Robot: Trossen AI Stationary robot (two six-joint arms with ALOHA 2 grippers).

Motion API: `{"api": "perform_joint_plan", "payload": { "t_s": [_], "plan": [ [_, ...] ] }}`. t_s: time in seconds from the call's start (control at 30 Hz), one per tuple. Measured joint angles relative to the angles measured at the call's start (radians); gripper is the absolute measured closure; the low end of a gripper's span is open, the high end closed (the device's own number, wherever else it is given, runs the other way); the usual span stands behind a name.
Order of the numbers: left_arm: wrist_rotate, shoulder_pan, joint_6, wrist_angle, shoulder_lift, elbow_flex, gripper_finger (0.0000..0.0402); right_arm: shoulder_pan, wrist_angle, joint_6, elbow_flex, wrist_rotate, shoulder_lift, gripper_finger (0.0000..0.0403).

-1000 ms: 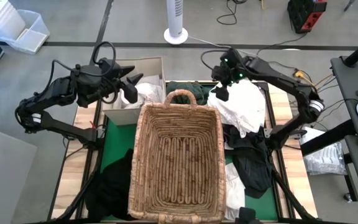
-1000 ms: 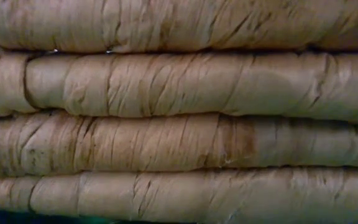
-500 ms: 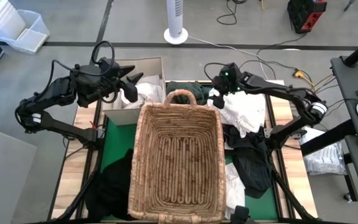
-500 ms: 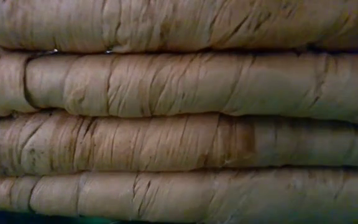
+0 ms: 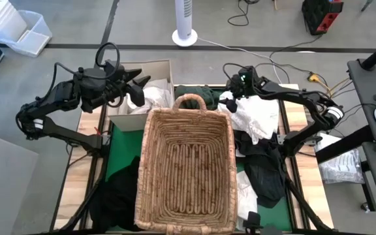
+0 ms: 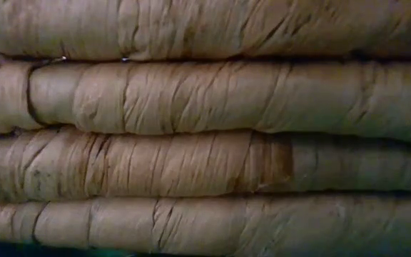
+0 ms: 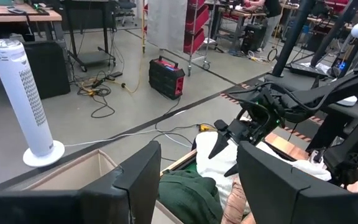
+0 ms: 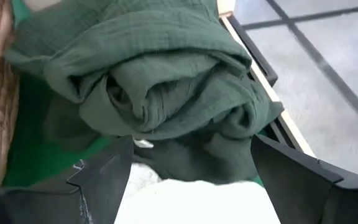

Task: Pick & Place Cloths
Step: Put the green shirt into the brown basket

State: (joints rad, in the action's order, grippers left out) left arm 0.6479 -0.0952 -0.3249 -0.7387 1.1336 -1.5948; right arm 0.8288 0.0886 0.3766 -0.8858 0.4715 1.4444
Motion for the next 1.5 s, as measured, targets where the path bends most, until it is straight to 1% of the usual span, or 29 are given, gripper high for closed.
{"api": "perform_joint_plan", "payload": {
  "t_s": [0.1, 0.27, 0.4, 0.57, 0.8, 0.9, 1.0, 1.13, 1.27, 1.3, 1.4, 1.5],
  "plan": [
    [0.0, 0.0, -0.01, 0.0, 0.0, 0.0, 0.0212, 0.0, -0.078, -0.014, 0.019, 0.011, 0.033, 0.0092],
    [0.0, 0.0, -0.04, 0.0, 0.0, 0.0, 0.0212, 0.0, -0.115, -0.009, 0.002, 0.04, 0.134, 0.0101],
    [0.0, 0.0, -0.056, 0.0, 0.0, 0.0, 0.0212, 0.0, -0.134, 0.001, -0.027, 0.068, 0.215, 0.0097],
    [0.0, 0.0, -0.063, 0.002, 0.0, 0.0, 0.0212, 0.001, -0.164, 0.009, -0.039, 0.079, 0.224, 0.0097],
    [0.0, 0.0, -0.069, 0.002, 0.0, 0.0, 0.0212, 0.007, -0.151, 0.028, -0.037, 0.079, 0.229, 0.0121],
    [0.0, 0.0, -0.07, 0.002, 0.0, 0.0, 0.0212, 0.014, -0.149, 0.028, -0.037, 0.076, 0.239, 0.0148],
    [0.0, 0.0, -0.07, 0.002, 0.0, 0.0, 0.0212, 0.018, -0.15, 0.037, -0.037, 0.073, 0.267, 0.0192],
    [0.0, 0.0, -0.073, 0.002, 0.0, 0.0, 0.0212, 0.018, -0.144, 0.039, -0.037, 0.081, 0.324, 0.0272],
    [0.0, 0.0, -0.078, 0.002, 0.0, 0.0, 0.0212, 0.018, -0.145, 0.036, -0.036, 0.1, 0.347, 0.0367],
    [0.0, 0.0, -0.078, 0.002, 0.0, 0.0, 0.0212, 0.018, -0.146, 0.035, -0.036, 0.102, 0.344, 0.038],
    [0.0, 0.0, -0.078, 0.002, 0.0, 0.0, 0.0212, 0.02, -0.145, 0.017, -0.036, 0.103, 0.308, 0.039],
    [0.0, 0.0, -0.078, 0.002, 0.0, 0.0, 0.0212, 0.023, -0.137, 0.015, -0.036, 0.105, 0.237, 0.0394]
  ]
}}
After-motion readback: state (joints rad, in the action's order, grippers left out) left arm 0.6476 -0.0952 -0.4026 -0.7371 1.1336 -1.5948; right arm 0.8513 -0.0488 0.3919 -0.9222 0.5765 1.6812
